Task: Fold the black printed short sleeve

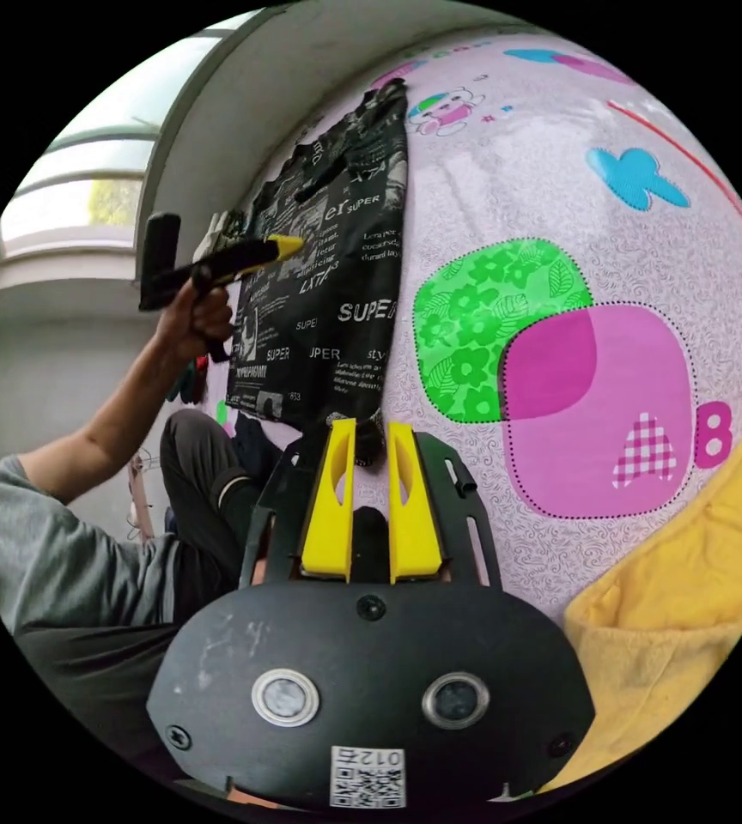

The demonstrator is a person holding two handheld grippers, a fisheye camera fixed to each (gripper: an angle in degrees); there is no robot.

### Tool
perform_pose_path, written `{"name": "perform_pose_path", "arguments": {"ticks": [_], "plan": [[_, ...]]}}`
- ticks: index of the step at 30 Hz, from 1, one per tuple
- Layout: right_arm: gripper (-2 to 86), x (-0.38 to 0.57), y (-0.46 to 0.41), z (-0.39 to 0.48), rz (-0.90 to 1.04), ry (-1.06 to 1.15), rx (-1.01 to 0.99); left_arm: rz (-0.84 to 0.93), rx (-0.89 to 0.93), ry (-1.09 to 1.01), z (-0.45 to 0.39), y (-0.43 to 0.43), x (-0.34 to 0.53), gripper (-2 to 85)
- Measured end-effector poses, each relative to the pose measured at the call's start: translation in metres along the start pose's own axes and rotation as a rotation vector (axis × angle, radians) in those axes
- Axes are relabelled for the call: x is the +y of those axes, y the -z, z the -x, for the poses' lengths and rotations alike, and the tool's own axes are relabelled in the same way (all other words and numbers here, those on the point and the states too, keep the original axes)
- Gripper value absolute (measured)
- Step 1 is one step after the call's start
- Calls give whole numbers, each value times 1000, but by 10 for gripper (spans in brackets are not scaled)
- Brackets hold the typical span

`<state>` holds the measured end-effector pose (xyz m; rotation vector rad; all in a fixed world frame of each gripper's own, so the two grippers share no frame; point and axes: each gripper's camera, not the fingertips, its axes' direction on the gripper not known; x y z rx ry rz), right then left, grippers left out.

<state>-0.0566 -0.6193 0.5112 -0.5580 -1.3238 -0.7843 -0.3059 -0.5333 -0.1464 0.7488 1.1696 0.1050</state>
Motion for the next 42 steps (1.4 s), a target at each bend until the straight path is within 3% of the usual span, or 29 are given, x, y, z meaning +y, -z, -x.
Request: {"name": "perform_pose_path", "arguments": {"ticks": [16, 28, 36, 42], "plan": [[60, 7, -11, -33, 70, -4, -135, 99, 35, -159, -36, -71, 8, 7], [5, -3, -15, -28, 84, 81, -50, 137, -21, -135, -28, -106, 6, 8], [-5, 20, -18, -54, 76, -80, -132, 125, -3, -134, -30, -114, 11, 7], [-5, 19, -30, -49, 104, -66, -114, 122, -15, -163, -39, -111, 18, 7]]}}
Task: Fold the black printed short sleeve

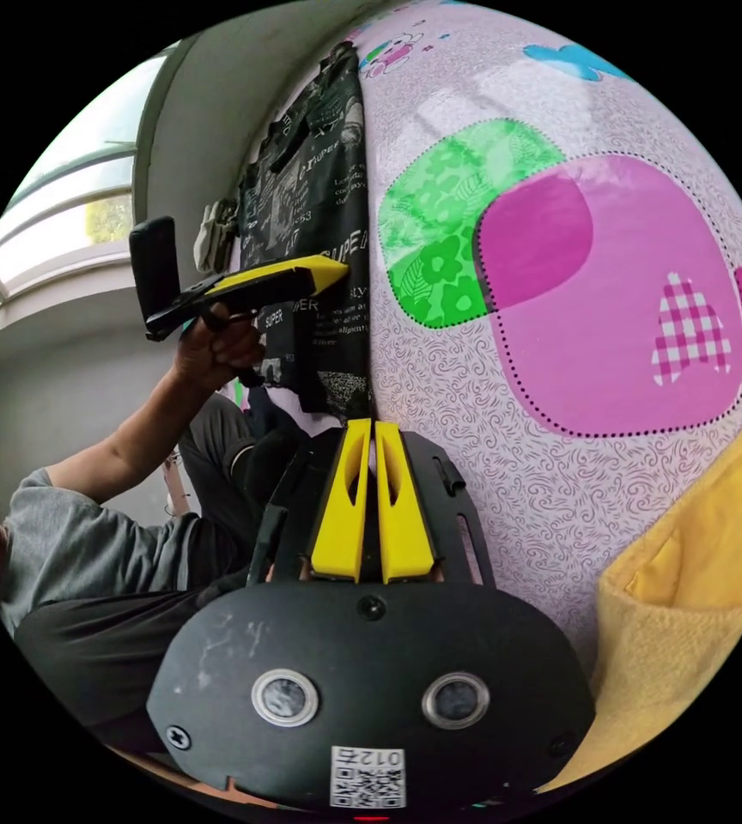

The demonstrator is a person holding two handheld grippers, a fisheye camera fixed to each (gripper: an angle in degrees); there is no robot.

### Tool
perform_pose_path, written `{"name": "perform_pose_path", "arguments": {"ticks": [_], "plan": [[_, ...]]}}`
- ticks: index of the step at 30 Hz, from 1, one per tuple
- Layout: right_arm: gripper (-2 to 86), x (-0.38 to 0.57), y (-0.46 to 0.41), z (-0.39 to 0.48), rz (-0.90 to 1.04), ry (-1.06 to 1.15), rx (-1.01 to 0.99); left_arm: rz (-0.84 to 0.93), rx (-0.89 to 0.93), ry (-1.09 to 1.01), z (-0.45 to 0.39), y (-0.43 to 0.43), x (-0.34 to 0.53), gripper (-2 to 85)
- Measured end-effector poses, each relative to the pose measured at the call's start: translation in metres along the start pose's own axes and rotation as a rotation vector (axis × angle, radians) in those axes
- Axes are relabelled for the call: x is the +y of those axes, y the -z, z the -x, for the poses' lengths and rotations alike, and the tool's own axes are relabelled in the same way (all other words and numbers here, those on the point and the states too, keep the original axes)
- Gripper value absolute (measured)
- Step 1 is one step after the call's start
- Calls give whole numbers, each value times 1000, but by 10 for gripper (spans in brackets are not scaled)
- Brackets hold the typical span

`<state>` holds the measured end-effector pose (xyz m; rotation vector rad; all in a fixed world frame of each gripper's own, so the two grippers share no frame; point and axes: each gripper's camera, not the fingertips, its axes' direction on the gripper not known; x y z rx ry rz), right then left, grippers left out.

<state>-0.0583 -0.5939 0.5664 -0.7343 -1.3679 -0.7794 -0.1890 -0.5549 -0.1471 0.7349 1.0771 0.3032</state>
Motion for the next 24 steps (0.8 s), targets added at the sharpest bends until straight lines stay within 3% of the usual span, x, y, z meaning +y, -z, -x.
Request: {"name": "perform_pose_path", "arguments": {"ticks": [6, 11, 21, 24], "plan": [[-1, -5, 7, 5, 47, 15, 89, 16, 20, 7, -3, 9, 26, 7], [8, -26, 36, 16, -57, 56, 125, -19, 17, 37, -9, 20, 48, 8], [31, -137, 31, 50, -111, 141, 194, 54, 5, 16, -42, 9, 40, 9], [32, -154, 24, 65, -100, 183, 227, -31, -36, 57, -28, 40, 23, 8]]}}
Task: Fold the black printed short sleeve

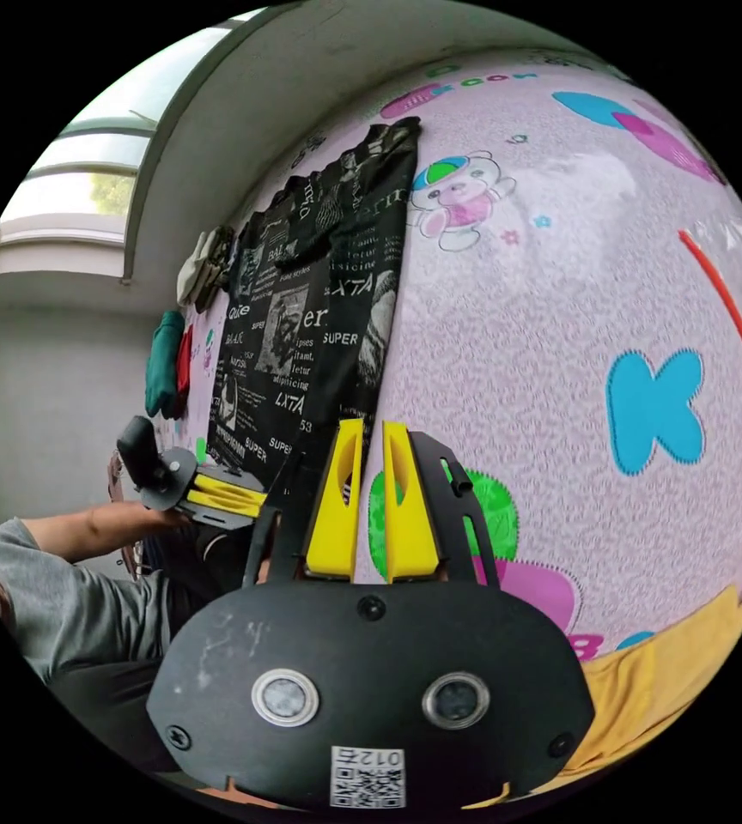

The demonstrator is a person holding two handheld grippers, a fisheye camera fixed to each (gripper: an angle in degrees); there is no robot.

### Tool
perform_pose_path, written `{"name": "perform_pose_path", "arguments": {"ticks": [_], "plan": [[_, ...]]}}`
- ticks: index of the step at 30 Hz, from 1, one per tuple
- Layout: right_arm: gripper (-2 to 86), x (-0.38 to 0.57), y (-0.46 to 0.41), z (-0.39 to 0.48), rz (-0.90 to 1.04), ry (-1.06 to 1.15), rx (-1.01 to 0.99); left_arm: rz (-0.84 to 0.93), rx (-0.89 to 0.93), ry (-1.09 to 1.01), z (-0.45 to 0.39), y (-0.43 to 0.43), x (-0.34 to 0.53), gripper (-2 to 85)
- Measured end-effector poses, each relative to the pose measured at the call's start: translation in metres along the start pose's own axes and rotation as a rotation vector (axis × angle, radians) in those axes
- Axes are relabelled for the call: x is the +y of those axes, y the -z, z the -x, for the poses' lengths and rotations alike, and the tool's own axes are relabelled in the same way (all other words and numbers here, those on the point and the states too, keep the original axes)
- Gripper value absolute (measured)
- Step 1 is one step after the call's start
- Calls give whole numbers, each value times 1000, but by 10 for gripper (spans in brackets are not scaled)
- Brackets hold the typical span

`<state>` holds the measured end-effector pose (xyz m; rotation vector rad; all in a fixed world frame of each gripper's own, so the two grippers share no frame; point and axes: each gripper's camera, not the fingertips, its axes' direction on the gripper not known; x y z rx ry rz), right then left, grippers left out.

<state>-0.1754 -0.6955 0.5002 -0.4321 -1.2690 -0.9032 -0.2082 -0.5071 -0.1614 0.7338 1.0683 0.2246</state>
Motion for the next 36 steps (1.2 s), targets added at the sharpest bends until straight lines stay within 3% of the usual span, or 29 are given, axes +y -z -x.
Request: {"name": "perform_pose_path", "arguments": {"ticks": [5, 9, 16, 24, 31, 36], "plan": [[29, -12, -2, 24, -38, 76, 32, -159, -149, 186, 59, 61, -50, 11], [27, -23, -8, 58, -115, 187, 134, -158, -319, 245, 86, 86, -93, 23], [52, -63, -45, 107, -102, 377, 294, -43, -506, 61, 60, 82, -131, 51], [64, -107, -72, 117, -123, 367, 362, 76, -723, -89, 28, 65, -131, 71], [18, -131, -89, 111, -85, 313, 408, 100, -708, -83, 27, 73, -136, 32], [4, -135, -72, 107, -145, 300, 290, 49, -764, -93, 19, 110, -137, 7]]}}
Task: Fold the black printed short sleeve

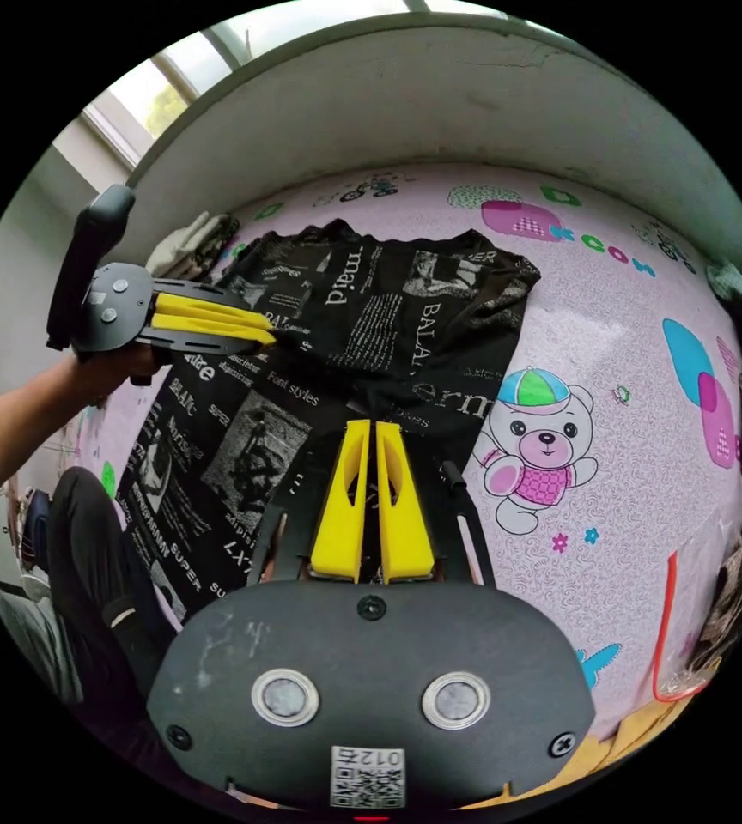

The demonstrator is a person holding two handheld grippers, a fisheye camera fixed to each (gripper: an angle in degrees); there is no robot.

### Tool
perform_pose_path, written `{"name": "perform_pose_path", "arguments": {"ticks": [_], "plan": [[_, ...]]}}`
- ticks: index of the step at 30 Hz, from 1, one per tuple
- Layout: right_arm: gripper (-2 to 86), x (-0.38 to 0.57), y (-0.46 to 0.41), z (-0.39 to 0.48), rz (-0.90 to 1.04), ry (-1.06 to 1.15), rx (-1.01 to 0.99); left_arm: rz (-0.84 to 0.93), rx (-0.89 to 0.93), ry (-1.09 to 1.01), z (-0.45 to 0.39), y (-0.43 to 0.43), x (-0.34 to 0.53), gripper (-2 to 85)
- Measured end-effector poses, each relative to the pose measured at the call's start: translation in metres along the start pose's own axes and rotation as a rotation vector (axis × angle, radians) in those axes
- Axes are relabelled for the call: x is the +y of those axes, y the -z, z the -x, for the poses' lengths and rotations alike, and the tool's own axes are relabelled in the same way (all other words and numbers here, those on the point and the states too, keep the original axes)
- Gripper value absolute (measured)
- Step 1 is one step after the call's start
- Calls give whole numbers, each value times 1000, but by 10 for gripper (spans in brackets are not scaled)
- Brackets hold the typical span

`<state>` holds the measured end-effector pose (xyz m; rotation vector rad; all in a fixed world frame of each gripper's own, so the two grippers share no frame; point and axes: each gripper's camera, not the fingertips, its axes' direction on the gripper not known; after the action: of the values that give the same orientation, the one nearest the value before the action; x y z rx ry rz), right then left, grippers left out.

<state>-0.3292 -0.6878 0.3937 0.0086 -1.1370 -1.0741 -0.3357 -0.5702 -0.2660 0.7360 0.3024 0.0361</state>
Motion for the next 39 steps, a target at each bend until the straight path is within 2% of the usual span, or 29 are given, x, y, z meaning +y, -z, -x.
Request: {"name": "perform_pose_path", "arguments": {"ticks": [2, 7, 12, 15, 19, 22, 33, 39], "plan": [[7, -3, -10, -2, 36, 9, -9, 22, -36, 9, 7, -2, 1, 7], [38, -7, -16, -12, 51, -15, -63, 104, 51, 109, 30, -20, 6, 17], [37, 18, 19, -26, -22, -72, -146, -2, 268, 380, 84, -2, 41, 24], [26, 52, 31, -28, -15, -106, -205, -63, 355, 464, 100, 12, 75, 19], [14, 90, 27, -6, 61, -91, -186, -63, 391, 446, 95, 27, 118, 13], [10, 104, 19, 11, 122, -62, -164, 11, 438, 406, 86, 35, 155, 8], [0, 104, -8, 42, 234, -11, 13, 468, 381, 206, 71, 19, 264, 8], [-5, 96, -23, 60, 262, 11, 104, 477, 343, 202, 75, 26, 296, 6]]}}
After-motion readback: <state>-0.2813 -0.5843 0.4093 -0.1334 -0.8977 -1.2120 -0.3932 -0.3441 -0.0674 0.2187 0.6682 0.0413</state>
